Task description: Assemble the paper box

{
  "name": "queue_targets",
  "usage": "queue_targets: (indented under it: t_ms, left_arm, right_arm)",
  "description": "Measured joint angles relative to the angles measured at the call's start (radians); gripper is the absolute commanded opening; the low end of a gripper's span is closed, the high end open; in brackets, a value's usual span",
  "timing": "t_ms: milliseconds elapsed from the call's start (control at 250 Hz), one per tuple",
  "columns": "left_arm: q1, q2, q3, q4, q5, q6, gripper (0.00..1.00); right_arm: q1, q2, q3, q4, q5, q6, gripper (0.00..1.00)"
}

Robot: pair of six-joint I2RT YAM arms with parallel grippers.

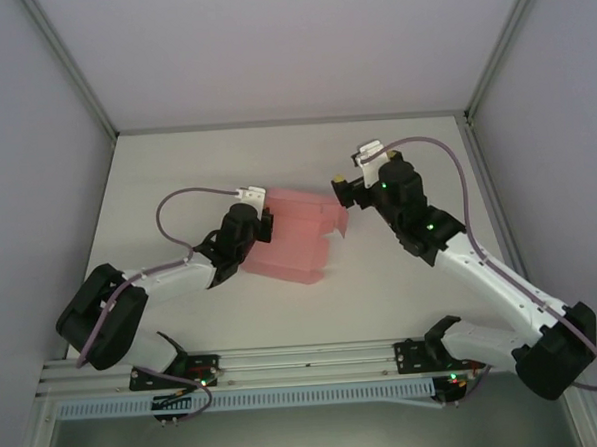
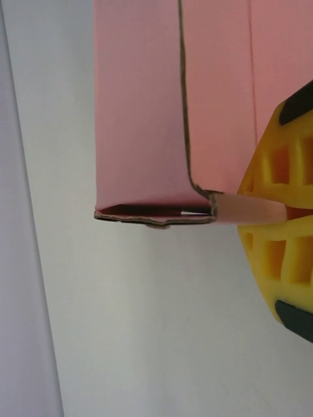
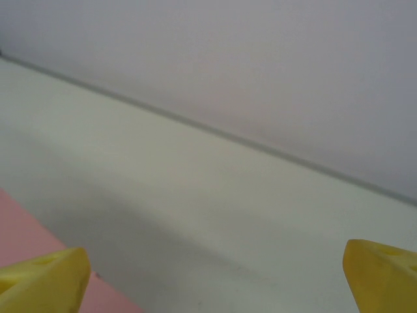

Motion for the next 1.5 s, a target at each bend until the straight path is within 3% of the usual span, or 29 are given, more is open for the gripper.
queue_targets:
  t_ms: [124, 228, 415, 651, 815, 994, 1054, 1130, 1202, 1278, 1382, 1501]
  left_arm:
    - [0.0, -0.021, 0.0, -0.016, 0.0, 0.001, 0.0]
    - [0.0, -0.048, 0.0, -0.022, 0.0, 0.0, 0.0]
    - [0.0, -0.064, 0.0, -0.067, -0.021, 0.001, 0.0]
    - [0.005, -0.063, 0.0, -0.096, -0.022, 0.0, 0.0]
    - [0.024, -0.059, 0.0, -0.102, -0.004, 0.0, 0.0]
    - [0.068, -0.059, 0.0, -0.087, 0.023, -0.018, 0.0]
    - [0.075, -0.059, -0.001, -0.084, 0.044, -0.018, 0.0]
    - [0.077, -0.06, -0.005, -0.063, 0.092, -0.018, 0.0]
    - [0.084, -0.068, -0.018, -0.036, 0.151, -0.017, 0.0]
    - [0.09, -0.094, -0.047, 0.0, 0.226, -0.01, 0.0]
    - [0.104, -0.137, -0.093, 0.048, 0.324, 0.006, 0.0]
    - [0.131, -0.147, -0.11, 0.106, 0.402, 0.016, 0.0]
  right_arm:
    - [-0.056, 0.084, 0.043, -0.106, -0.088, 0.048, 1.0]
    - [-0.088, 0.148, 0.078, -0.173, -0.175, 0.055, 0.93]
    - [-0.091, 0.214, 0.082, -0.245, -0.375, 0.018, 0.87]
    - [-0.092, 0.216, 0.066, -0.251, -0.496, -0.025, 0.84]
    - [-0.103, 0.126, -0.034, -0.169, -0.489, 0.031, 0.95]
    - [-0.132, -0.035, -0.193, -0.021, -0.608, 0.102, 0.95]
    - [-0.133, -0.04, -0.22, 0.026, -0.649, 0.117, 0.9]
    - [-0.134, -0.013, -0.229, 0.057, -0.677, 0.137, 0.74]
    - [-0.143, 0.022, -0.228, 0.083, -0.707, 0.152, 0.54]
    - [-0.174, 0.054, -0.226, 0.102, -0.753, 0.154, 0.23]
    - [-0.233, 0.073, -0.226, 0.152, -0.878, 0.165, 0.12]
    - [-0.277, 0.074, -0.227, 0.221, -1.096, 0.163, 0.1]
